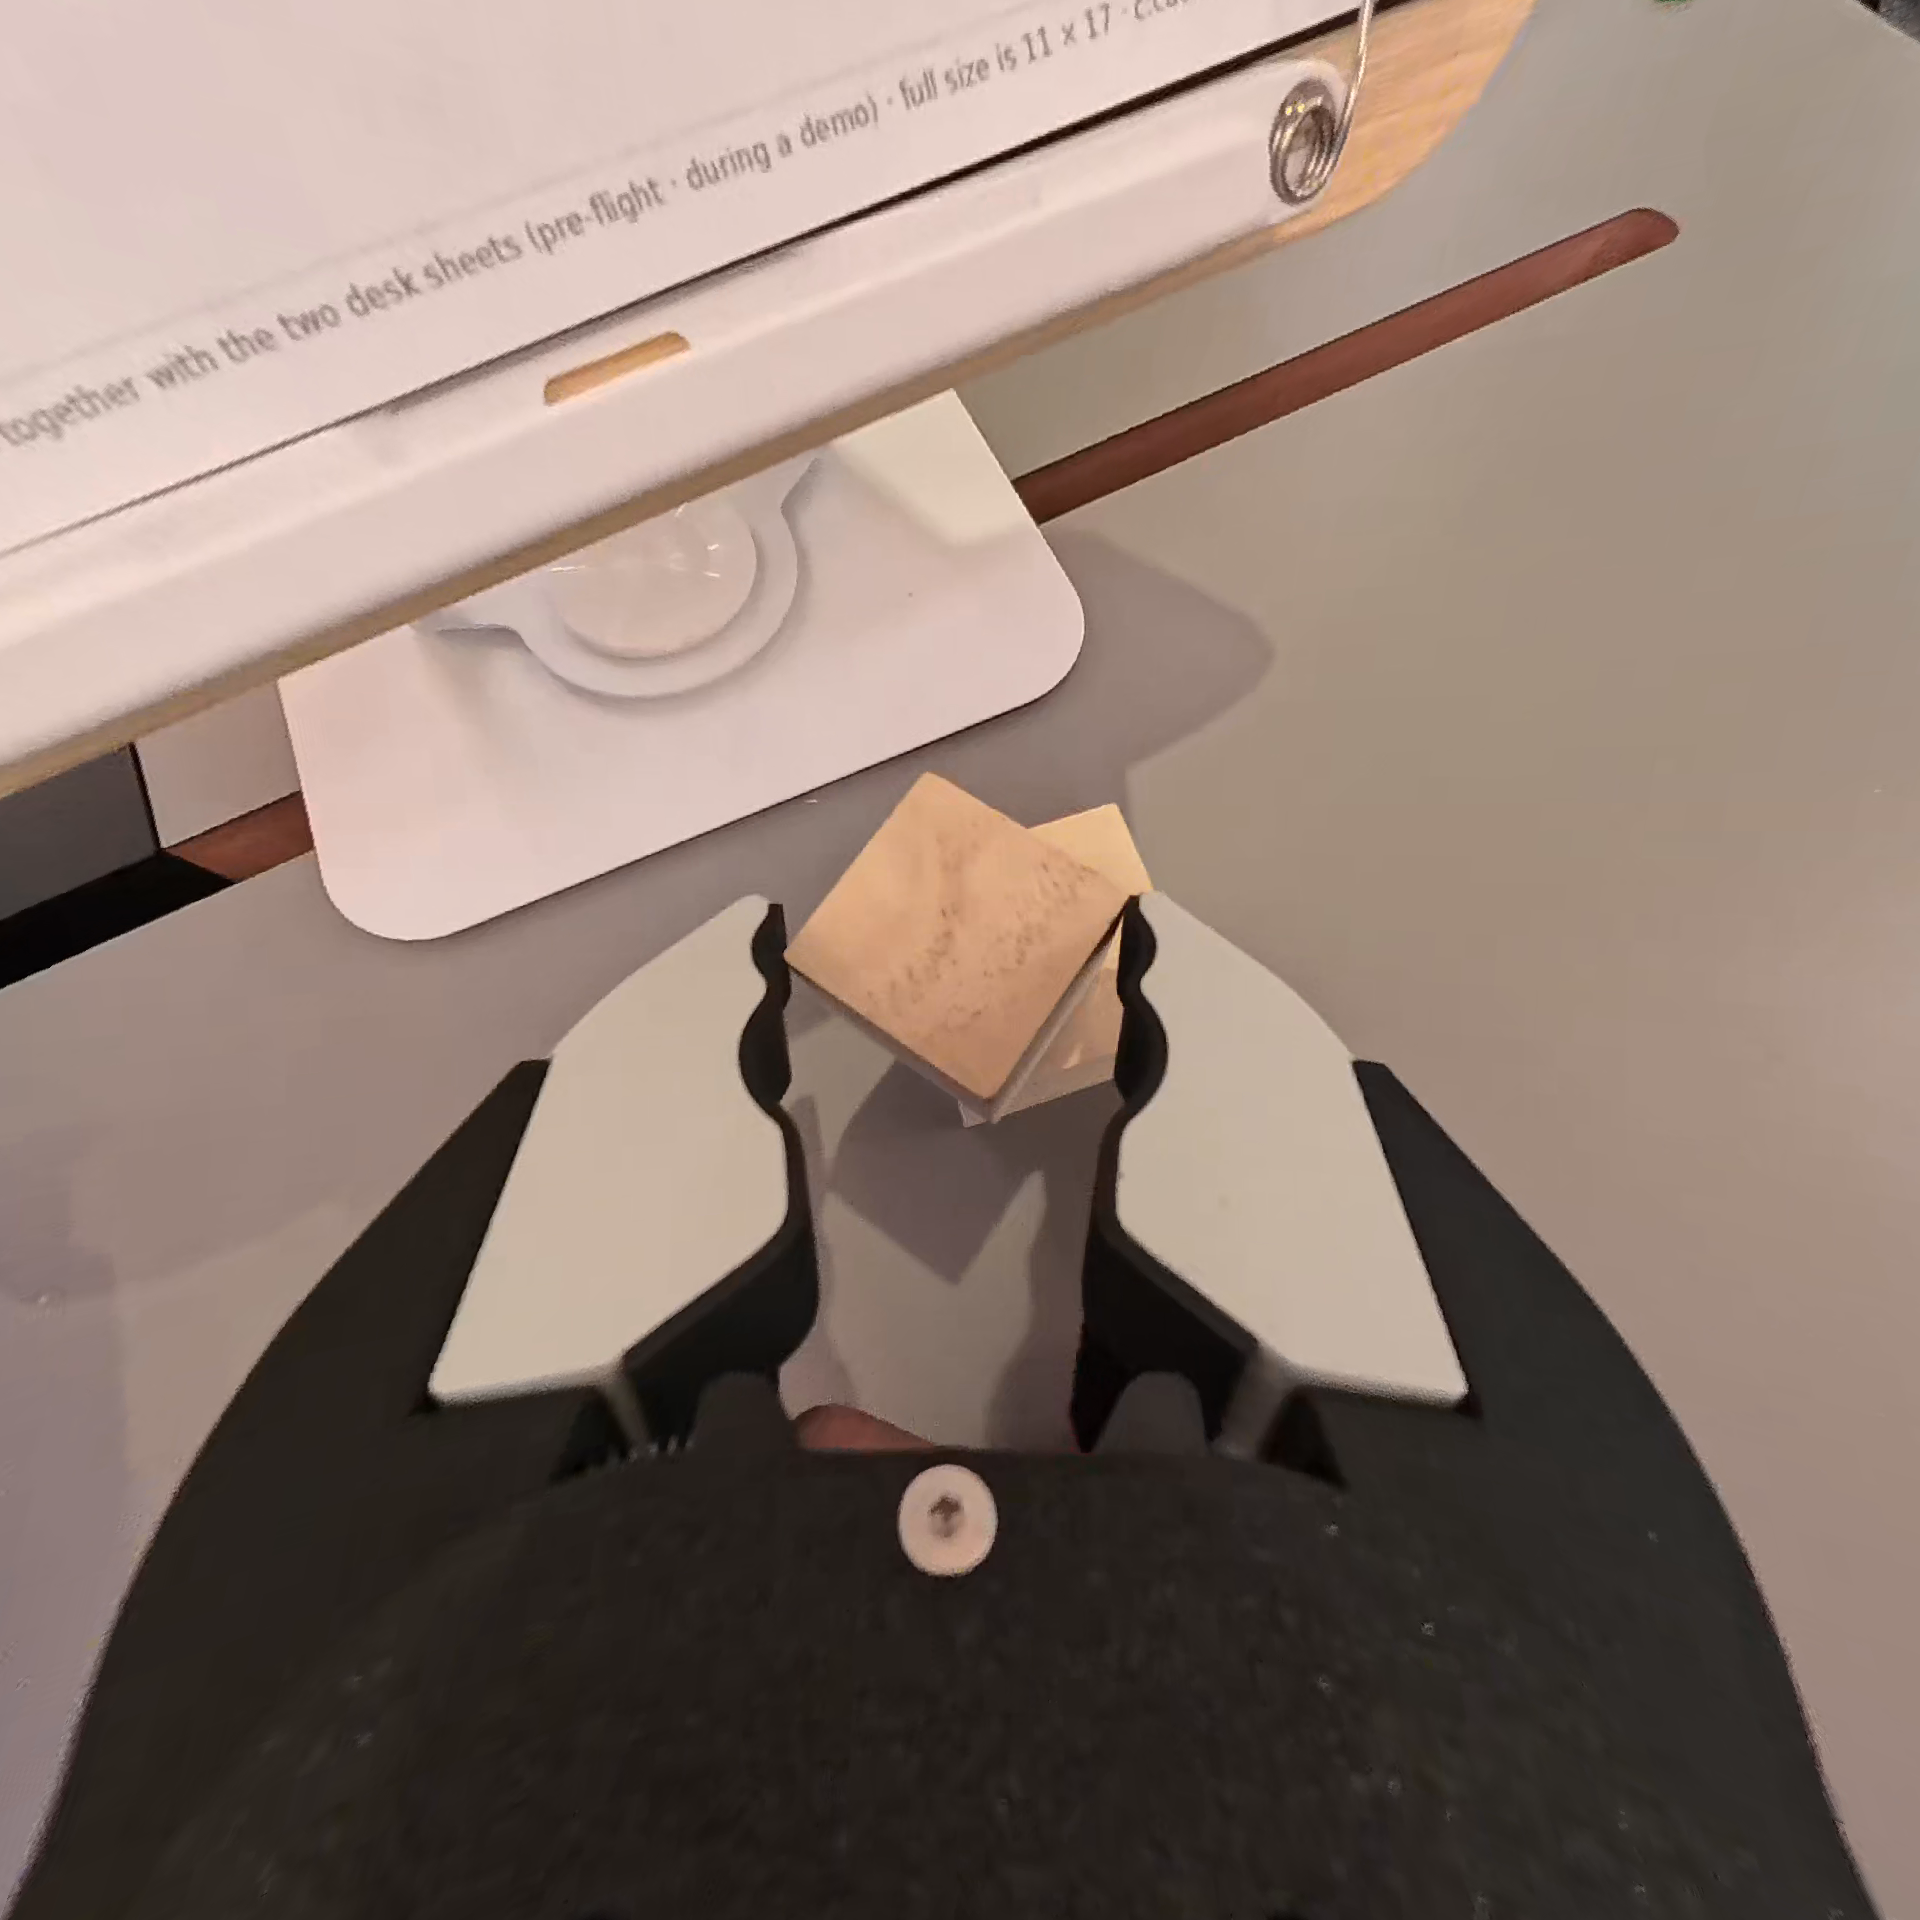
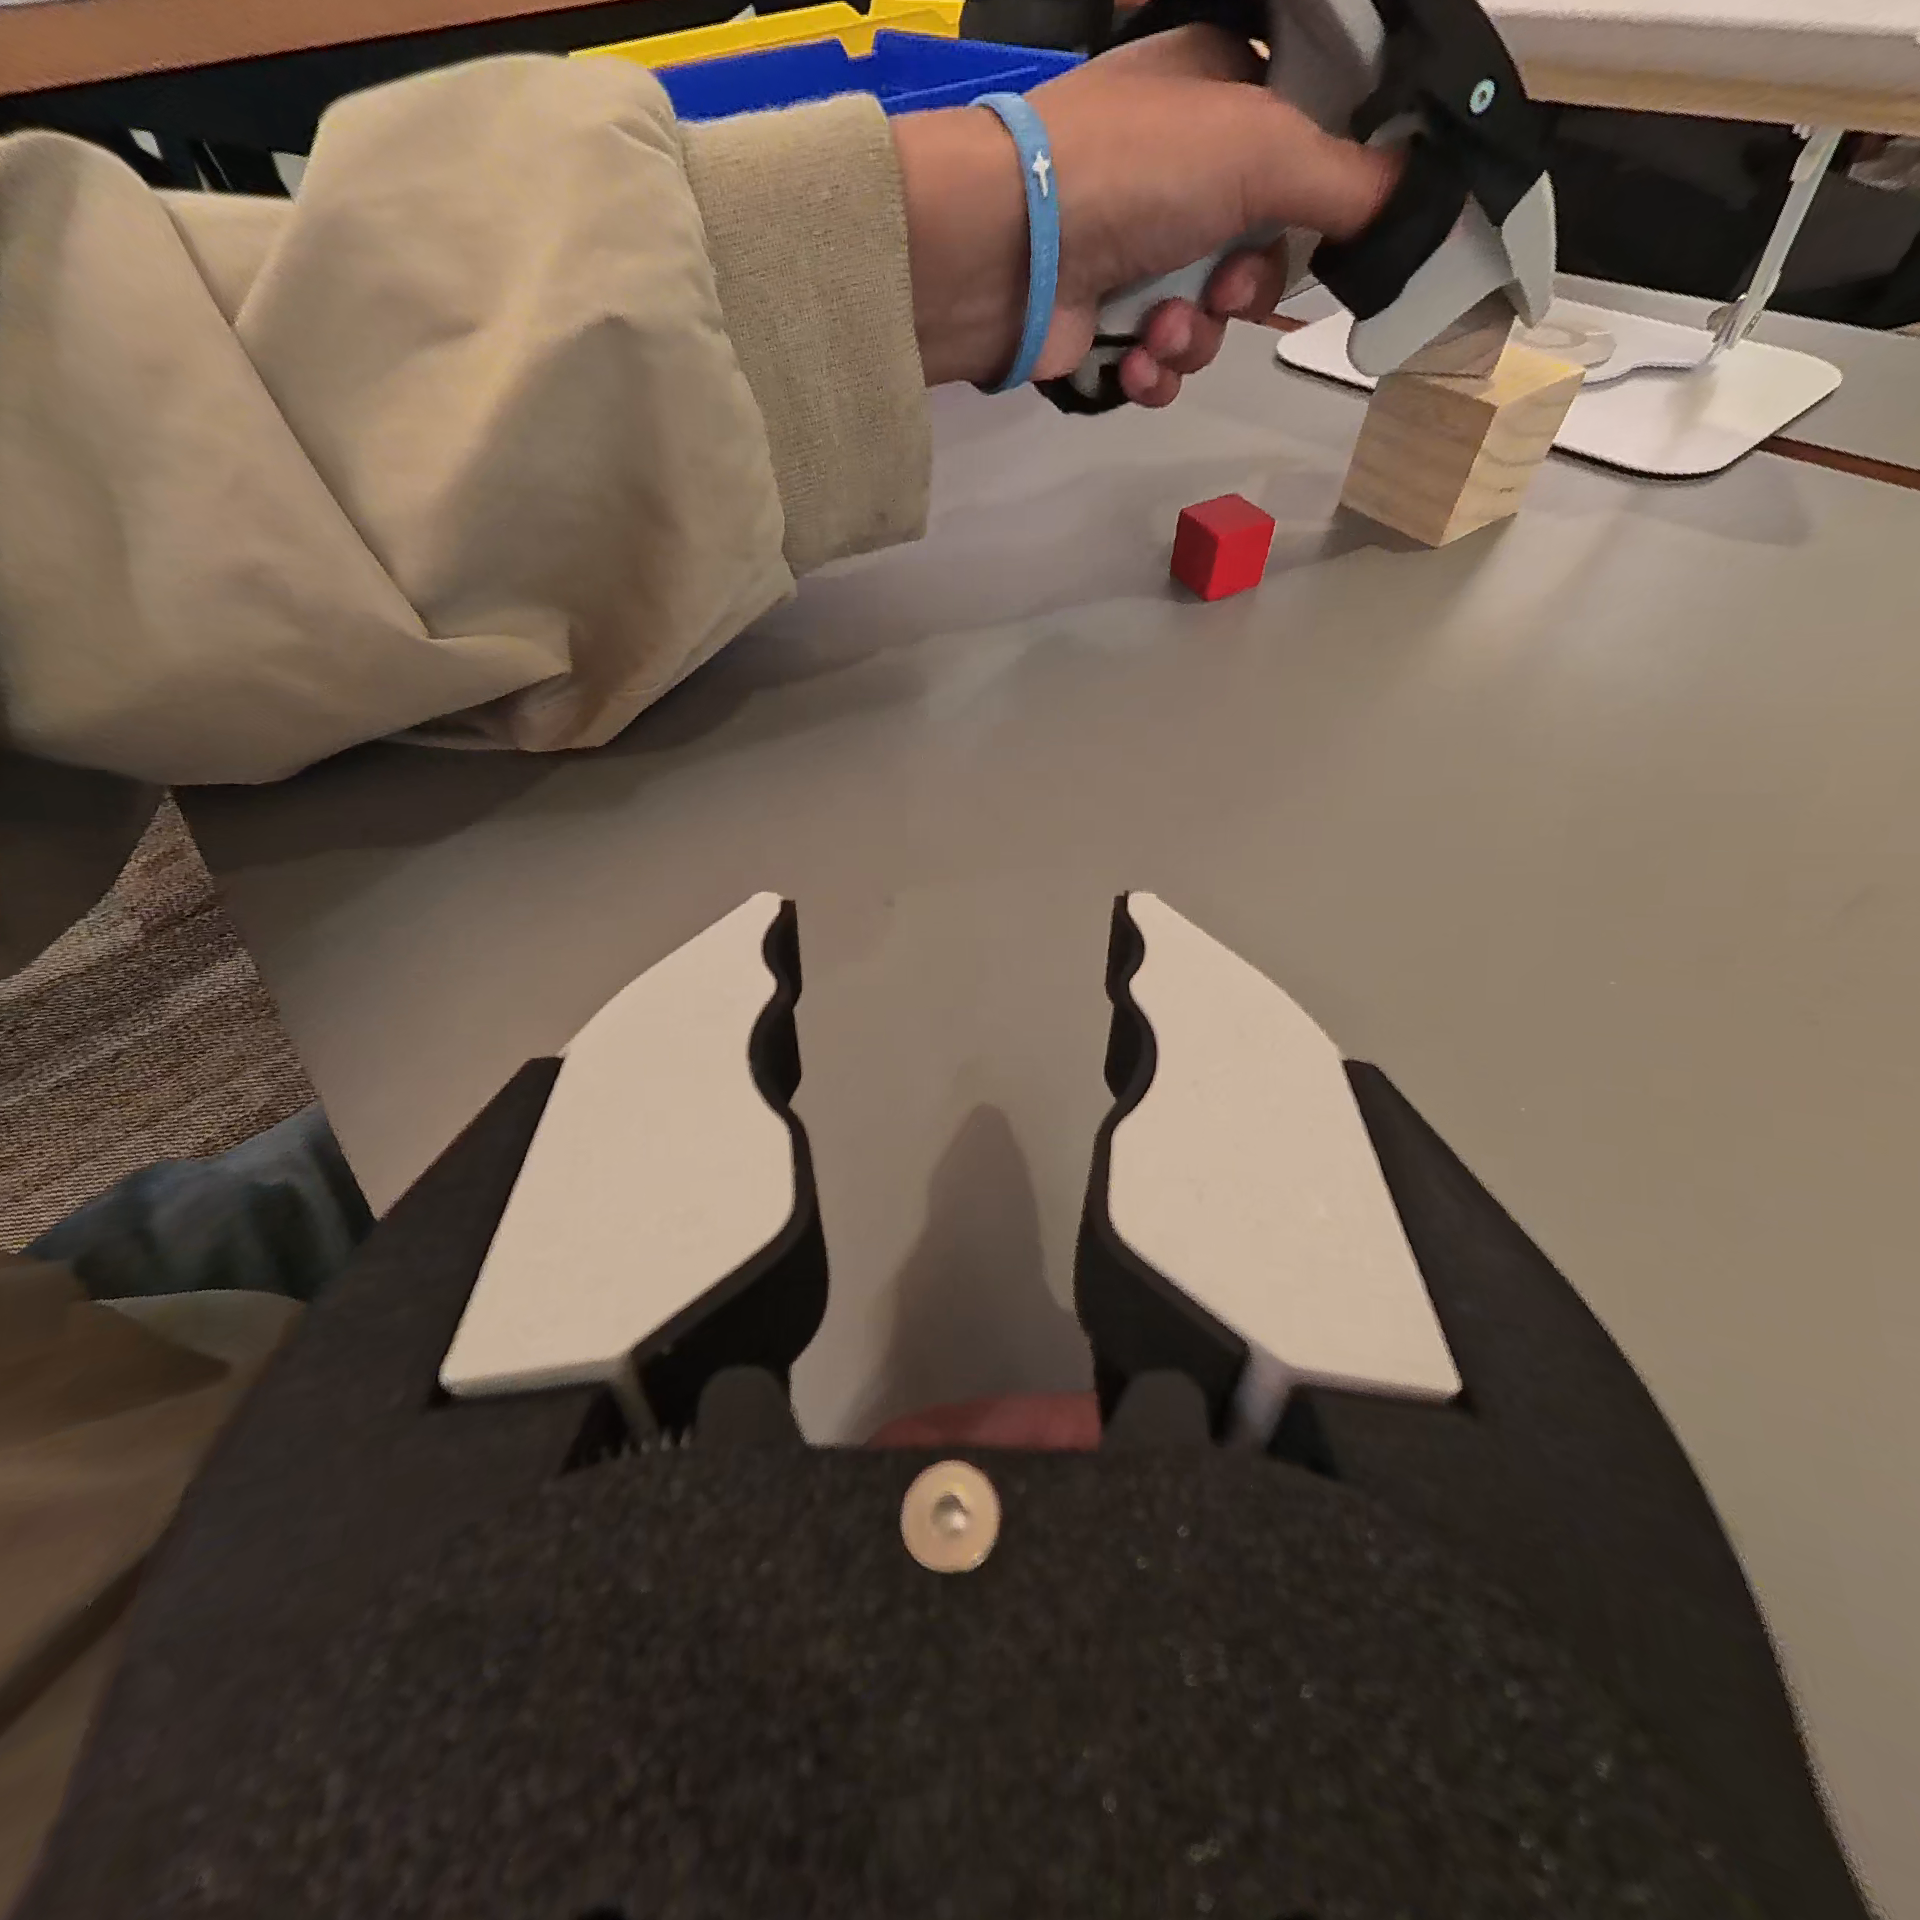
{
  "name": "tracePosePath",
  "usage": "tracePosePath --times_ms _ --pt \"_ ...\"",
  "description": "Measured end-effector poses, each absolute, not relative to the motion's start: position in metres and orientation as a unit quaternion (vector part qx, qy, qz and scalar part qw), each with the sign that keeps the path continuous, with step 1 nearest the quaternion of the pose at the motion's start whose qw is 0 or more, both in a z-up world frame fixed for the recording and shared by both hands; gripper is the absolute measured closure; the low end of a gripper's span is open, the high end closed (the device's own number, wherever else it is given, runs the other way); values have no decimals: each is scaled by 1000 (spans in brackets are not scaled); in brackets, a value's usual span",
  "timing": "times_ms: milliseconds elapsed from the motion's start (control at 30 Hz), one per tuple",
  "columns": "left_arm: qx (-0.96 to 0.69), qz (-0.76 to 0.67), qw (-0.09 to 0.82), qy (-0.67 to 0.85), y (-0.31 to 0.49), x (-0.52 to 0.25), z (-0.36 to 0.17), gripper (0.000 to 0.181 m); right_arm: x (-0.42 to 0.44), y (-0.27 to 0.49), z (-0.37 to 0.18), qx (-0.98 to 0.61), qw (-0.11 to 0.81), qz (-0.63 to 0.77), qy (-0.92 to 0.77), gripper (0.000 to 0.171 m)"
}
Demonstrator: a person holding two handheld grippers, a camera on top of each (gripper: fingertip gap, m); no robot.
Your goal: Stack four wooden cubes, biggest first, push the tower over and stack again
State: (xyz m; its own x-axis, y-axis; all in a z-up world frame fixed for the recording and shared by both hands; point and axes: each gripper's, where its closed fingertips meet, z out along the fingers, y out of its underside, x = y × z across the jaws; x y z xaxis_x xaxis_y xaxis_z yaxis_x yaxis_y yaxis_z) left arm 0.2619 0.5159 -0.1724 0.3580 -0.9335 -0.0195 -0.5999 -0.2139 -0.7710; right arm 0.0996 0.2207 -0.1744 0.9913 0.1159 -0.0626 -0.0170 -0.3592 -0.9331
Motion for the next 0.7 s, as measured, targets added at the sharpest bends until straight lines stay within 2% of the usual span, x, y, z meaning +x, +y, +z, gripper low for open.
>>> tracePosePath --times_ms 400,700 --pt "-672 -277 361 583 492 224 -147 121 101 222 -177 -828 556 63 -23 117" --pt "-671 -247 327 618 489 140 -201 121 112 234 -180 -842 538 36 -29 118"
